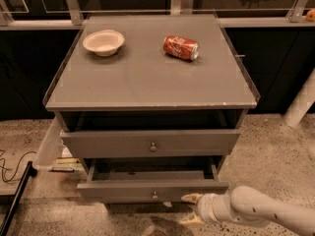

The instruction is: Close middle drawer

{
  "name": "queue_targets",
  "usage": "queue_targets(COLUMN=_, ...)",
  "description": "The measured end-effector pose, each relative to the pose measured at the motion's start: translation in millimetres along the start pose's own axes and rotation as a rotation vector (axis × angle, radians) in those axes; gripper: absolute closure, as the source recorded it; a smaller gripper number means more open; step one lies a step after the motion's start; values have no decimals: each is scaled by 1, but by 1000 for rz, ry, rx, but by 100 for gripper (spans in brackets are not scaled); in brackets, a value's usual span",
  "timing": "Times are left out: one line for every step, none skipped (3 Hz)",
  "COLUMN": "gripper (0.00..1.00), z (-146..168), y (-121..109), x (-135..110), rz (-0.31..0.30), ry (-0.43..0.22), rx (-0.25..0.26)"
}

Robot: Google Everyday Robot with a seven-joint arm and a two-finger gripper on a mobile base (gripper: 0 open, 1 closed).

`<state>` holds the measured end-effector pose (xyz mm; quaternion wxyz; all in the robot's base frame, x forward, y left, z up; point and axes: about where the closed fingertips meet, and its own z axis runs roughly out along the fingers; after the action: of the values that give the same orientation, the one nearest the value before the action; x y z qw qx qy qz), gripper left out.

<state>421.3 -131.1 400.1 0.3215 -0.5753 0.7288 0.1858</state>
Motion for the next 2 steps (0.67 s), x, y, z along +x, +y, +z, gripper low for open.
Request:
queue_targets(gripper=66, z=7, y=-53, x=2, rz=-37, ry=8, rx=41)
queue_targets(gripper=89, z=7, y=-89, x=6, rz=-40, ry=26, rx=80)
